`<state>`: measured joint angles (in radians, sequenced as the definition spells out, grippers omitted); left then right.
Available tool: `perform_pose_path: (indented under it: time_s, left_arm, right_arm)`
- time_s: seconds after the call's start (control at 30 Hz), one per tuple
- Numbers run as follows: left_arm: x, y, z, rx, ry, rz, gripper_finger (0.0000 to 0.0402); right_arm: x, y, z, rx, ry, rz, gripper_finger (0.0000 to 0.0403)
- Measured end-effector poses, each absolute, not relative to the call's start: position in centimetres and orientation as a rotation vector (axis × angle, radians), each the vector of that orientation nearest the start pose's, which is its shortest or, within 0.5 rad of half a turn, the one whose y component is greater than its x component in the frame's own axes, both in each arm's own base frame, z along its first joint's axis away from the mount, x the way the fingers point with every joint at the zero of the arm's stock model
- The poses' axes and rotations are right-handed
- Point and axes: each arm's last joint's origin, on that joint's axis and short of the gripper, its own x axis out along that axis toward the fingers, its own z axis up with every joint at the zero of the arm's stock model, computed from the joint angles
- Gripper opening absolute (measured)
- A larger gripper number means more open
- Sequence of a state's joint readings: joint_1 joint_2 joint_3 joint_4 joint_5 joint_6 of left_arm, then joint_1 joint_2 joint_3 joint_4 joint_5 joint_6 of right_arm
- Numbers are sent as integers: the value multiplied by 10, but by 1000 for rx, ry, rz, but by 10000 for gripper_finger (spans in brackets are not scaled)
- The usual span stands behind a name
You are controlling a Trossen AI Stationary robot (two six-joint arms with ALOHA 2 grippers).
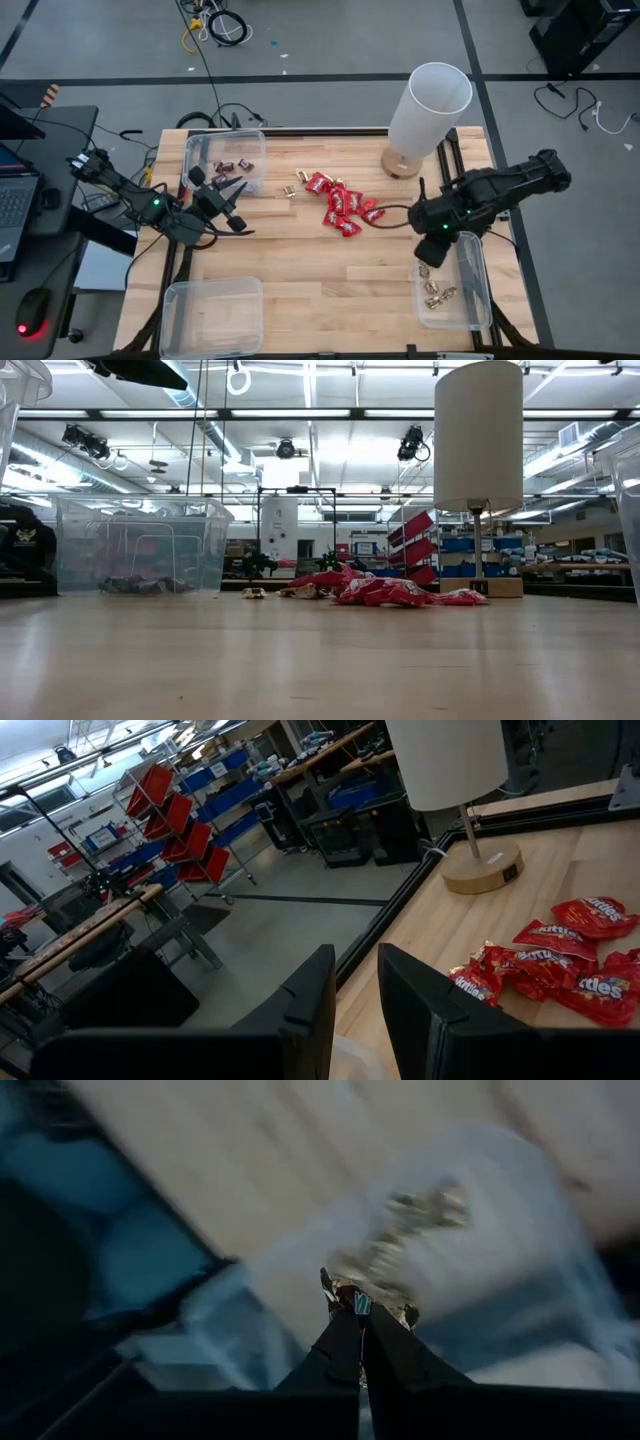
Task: Sort candy
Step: Put the gold chocolate into the bottom right transparent bin
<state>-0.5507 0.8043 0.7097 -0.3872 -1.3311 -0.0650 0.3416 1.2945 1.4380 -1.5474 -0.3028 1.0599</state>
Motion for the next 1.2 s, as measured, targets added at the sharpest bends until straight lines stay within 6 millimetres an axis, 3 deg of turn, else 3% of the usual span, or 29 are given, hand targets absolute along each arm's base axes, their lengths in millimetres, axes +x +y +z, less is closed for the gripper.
perform_pose_path:
  time_s: [0.6, 1.2]
  left_arm:
    - [145, -56, 296, 326, 261, 774, 82]
    - [145, -56, 288, 329, 265, 774, 82]
  right_arm:
    - [169, 95, 351, 668, 1503, -398, 0]
    - [150, 122, 309, 389, 1607, -300, 0]
